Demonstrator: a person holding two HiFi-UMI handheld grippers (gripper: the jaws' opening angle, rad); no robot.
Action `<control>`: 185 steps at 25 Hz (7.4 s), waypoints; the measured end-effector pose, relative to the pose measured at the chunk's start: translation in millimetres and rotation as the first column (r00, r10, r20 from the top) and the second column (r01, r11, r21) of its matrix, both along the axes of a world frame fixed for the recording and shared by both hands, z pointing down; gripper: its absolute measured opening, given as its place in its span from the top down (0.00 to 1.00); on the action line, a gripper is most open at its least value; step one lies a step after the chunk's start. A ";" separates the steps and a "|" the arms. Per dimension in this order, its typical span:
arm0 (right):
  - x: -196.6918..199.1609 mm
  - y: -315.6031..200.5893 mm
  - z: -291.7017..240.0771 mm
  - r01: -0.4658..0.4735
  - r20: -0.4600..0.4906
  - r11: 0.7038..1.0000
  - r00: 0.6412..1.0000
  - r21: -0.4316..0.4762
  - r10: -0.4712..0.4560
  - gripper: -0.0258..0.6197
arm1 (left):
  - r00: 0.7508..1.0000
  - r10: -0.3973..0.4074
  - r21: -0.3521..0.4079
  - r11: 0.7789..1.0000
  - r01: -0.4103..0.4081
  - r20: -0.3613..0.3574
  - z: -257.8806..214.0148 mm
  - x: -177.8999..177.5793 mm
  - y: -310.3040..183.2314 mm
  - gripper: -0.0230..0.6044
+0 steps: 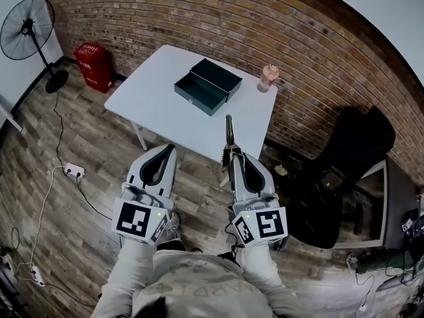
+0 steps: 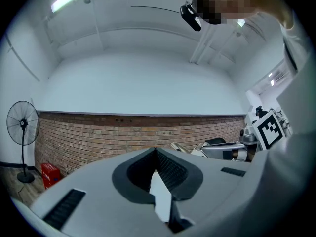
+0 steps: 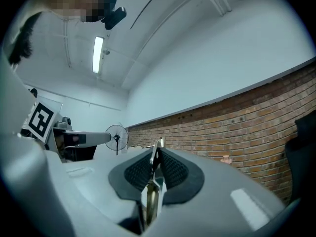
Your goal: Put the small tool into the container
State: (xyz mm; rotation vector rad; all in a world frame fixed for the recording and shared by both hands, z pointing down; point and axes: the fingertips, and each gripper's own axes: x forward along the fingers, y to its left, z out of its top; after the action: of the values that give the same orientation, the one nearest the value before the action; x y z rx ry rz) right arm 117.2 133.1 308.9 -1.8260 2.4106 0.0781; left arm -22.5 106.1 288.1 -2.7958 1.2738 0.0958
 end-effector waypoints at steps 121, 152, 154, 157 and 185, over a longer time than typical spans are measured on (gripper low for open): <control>-19.1 -523.9 310.2 0.057 -0.484 0.700 0.681 -0.712 -0.549 0.87 | 0.967 -0.245 -0.187 0.949 0.253 0.067 82.8 -52.8 -413.7 0.95; -20.8 -486.4 274.4 0.228 -0.195 0.640 0.831 -0.734 -0.520 0.94 | 0.976 -0.206 -0.158 0.964 0.214 0.063 69.5 -42.0 -382.8 0.95; -18.1 -480.3 261.1 0.245 -0.163 0.665 0.857 -0.705 -0.489 0.94 | 0.979 -0.195 -0.154 0.967 0.202 0.059 66.6 -39.2 -379.0 0.95; -9.5 -471.4 240.4 0.239 -0.143 0.726 0.895 -0.645 -0.422 0.95 | 0.983 -0.175 -0.147 0.972 0.182 0.054 62.4 -32.9 -373.5 0.95; 28.7 -329.2 104.2 0.040 -0.067 0.949 0.996 -0.311 -0.064 0.94 | 0.998 -0.003 -0.071 0.997 0.008 0.064 32.1 -5.2 -298.9 0.95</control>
State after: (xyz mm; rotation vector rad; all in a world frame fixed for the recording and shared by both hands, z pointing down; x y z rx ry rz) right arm 145.9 -196.0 413.1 -1.9099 2.6489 -0.2553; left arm -27.7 -192.8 320.2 -2.8296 1.2952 -0.0391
